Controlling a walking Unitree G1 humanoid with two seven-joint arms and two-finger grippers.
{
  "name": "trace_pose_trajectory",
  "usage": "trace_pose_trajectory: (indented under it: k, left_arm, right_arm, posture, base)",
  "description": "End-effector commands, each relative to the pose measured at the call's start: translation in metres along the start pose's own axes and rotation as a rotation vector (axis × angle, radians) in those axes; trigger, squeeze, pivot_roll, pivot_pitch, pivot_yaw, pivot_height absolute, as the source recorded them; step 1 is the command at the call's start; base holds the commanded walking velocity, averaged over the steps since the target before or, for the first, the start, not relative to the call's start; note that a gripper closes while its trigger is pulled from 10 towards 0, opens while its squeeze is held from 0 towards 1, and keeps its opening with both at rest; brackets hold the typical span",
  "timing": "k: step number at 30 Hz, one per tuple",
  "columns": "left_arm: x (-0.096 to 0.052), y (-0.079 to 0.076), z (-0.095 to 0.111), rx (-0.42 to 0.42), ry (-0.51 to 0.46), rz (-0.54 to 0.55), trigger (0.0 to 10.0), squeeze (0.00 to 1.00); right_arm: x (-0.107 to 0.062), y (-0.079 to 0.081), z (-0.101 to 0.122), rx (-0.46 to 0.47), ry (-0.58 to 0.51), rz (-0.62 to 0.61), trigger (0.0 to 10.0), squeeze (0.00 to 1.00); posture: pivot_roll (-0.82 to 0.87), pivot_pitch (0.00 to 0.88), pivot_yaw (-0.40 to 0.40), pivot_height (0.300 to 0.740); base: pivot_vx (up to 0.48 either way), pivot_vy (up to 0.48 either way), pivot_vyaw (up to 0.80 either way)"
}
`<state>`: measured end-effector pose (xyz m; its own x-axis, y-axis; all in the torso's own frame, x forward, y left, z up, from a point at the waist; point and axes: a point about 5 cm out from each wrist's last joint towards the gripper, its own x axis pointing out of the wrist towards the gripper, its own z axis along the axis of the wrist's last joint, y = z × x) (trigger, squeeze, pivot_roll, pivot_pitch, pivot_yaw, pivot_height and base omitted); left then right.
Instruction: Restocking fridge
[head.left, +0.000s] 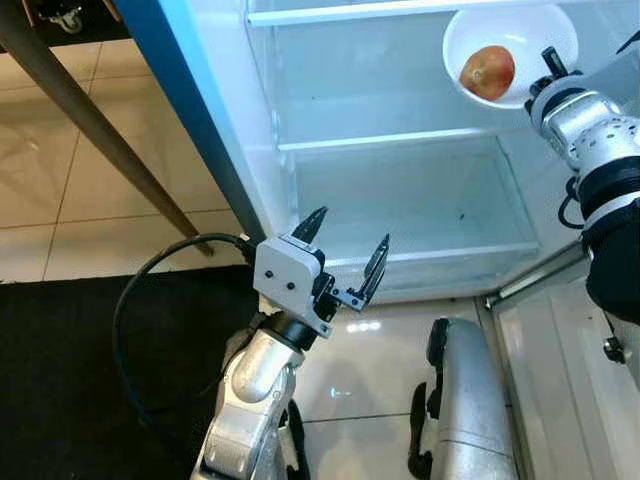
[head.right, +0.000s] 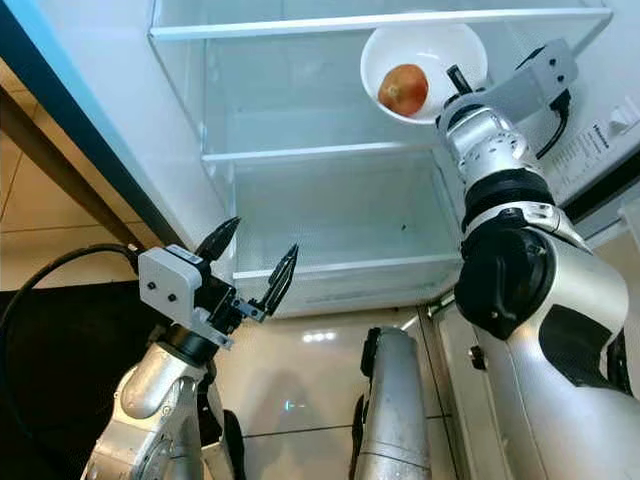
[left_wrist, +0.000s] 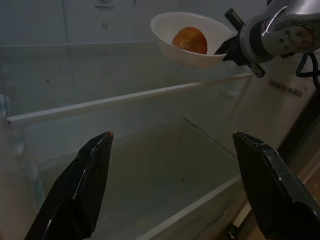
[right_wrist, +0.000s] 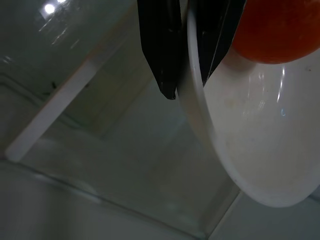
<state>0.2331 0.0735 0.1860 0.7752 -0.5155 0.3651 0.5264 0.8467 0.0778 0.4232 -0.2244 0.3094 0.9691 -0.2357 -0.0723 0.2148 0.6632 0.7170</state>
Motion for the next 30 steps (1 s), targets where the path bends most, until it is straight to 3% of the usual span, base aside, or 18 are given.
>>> trace_pose_trajectory:
  k: [1, 7, 8, 9, 10, 13, 14, 15, 16, 18, 19, 30]
  left_arm:
    - [-0.005, -0.001, -0.002, 0.002, 0.031, -0.011, 10.0, 0.00]
    - [-0.005, -0.002, 0.000, -0.002, 0.036, -0.013, 10.0, 0.00]
    - [-0.005, -0.003, 0.000, -0.004, 0.036, -0.014, 10.0, 0.00]
    - [-0.004, -0.003, 0.000, -0.004, 0.037, -0.015, 10.0, 0.00]
    - [-0.004, -0.003, 0.000, -0.005, 0.037, -0.016, 10.0, 0.00]
    - [-0.004, -0.003, 0.000, -0.005, 0.040, -0.016, 10.0, 0.00]
    - [-0.004, -0.002, 0.001, -0.004, 0.041, -0.014, 10.0, 0.00]
    - [-0.004, -0.002, 0.001, -0.004, 0.041, -0.014, 10.0, 0.00]
    - [-0.004, -0.001, 0.001, -0.003, 0.041, -0.013, 10.0, 0.00]
    - [-0.003, -0.001, 0.001, -0.002, 0.041, -0.012, 10.0, 0.00]
    - [-0.003, -0.001, 0.001, -0.001, 0.041, -0.011, 10.0, 0.00]
    - [0.006, 0.001, -0.001, 0.005, 0.024, -0.020, 10.0, 0.00]
  right_arm:
    - [-0.001, 0.001, 0.010, 0.018, -0.032, -0.003, 10.0, 0.00]
    - [-0.001, 0.000, 0.013, 0.012, -0.042, -0.015, 10.0, 0.00]
    - [-0.001, -0.001, 0.013, 0.011, -0.046, -0.017, 10.0, 0.64]
    - [-0.001, -0.001, 0.014, 0.010, -0.048, -0.019, 10.0, 0.64]
    - [-0.001, -0.001, 0.014, 0.012, -0.050, -0.020, 10.0, 1.00]
    - [-0.001, -0.001, 0.015, 0.015, -0.049, -0.018, 10.0, 1.00]
    - [-0.001, 0.000, 0.015, 0.020, -0.050, -0.013, 10.0, 0.93]
    - [-0.001, 0.000, 0.015, 0.020, -0.050, -0.013, 10.0, 0.93]
    - [-0.001, 0.000, 0.015, 0.028, -0.051, -0.010, 10.0, 0.48]
    - [-0.001, 0.000, 0.016, 0.036, -0.052, -0.008, 10.0, 0.48]
    - [-0.001, 0.000, 0.017, 0.047, -0.054, -0.005, 10.0, 0.00]
    - [-0.003, 0.009, 0.031, 0.079, -0.080, 0.040, 10.0, 0.00]
  posture:
    - [0.14, 0.455, 0.020, 0.504]
    - [0.14, 0.457, 0.023, 0.504]
    - [0.14, 0.455, 0.024, 0.504]
    - [0.14, 0.456, 0.024, 0.504]
    - [0.14, 0.457, 0.025, 0.504]
    - [0.14, 0.456, 0.027, 0.504]
    - [0.14, 0.455, 0.026, 0.504]
    - [0.14, 0.455, 0.026, 0.504]
    - [0.14, 0.453, 0.027, 0.504]
    - [0.14, 0.453, 0.027, 0.504]
    - [0.14, 0.447, 0.026, 0.504]
    - [0.12, 0.403, 0.032, 0.504]
  base:
    - [0.000, 0.000, 0.00]
    - [0.000, 0.000, 0.00]
    - [0.000, 0.000, 0.00]
    - [0.000, 0.000, 0.00]
    - [0.000, 0.000, 0.00]
    - [0.000, 0.000, 0.00]
    - [0.000, 0.000, 0.00]
    - [0.000, 0.000, 0.00]
    - [0.000, 0.000, 0.00]
    - [0.000, 0.000, 0.00]
    - [0.000, 0.000, 0.00]
    - [0.000, 0.000, 0.00]
